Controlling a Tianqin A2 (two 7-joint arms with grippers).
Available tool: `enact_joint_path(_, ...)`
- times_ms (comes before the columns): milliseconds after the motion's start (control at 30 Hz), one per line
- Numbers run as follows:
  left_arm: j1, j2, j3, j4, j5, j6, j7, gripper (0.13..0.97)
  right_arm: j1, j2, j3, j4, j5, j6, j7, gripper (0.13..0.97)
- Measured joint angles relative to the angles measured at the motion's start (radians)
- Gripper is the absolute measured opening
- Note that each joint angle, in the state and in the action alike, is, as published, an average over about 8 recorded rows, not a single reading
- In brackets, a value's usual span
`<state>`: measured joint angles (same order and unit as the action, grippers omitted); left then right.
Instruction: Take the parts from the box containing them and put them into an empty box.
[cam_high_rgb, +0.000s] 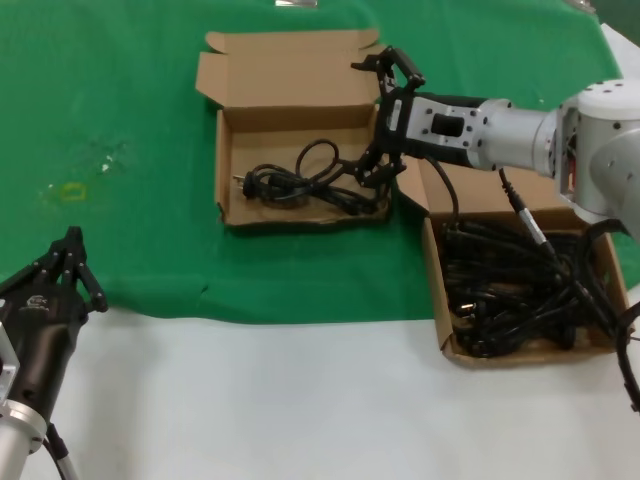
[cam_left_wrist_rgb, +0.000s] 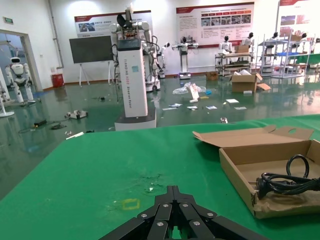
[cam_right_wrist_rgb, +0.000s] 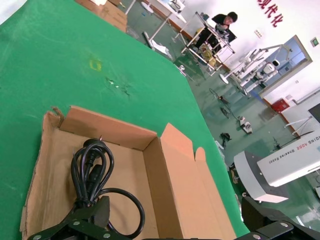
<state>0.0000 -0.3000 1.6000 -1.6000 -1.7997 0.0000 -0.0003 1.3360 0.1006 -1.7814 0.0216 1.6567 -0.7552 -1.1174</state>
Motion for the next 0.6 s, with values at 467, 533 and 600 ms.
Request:
enact_joint_path(467, 0.000, 0.000, 0.000, 0.000, 0.000, 0.000, 0.000, 0.173, -0.054, 0.011, 0.011, 0.063, 0.009, 0.026, 0.042, 0.959)
enact_joint_path(533, 0.000, 0.000, 0.000, 0.000, 0.000, 0.000, 0.000, 0.183, -0.080, 0.015, 0.014, 0.095, 0.012, 0.041, 0.065, 0.961)
enact_joint_path(600, 0.000, 0.000, 0.000, 0.000, 0.000, 0.000, 0.000, 0.197, -0.110, 0.020, 0.018, 0.130, 0.015, 0.058, 0.090, 0.963)
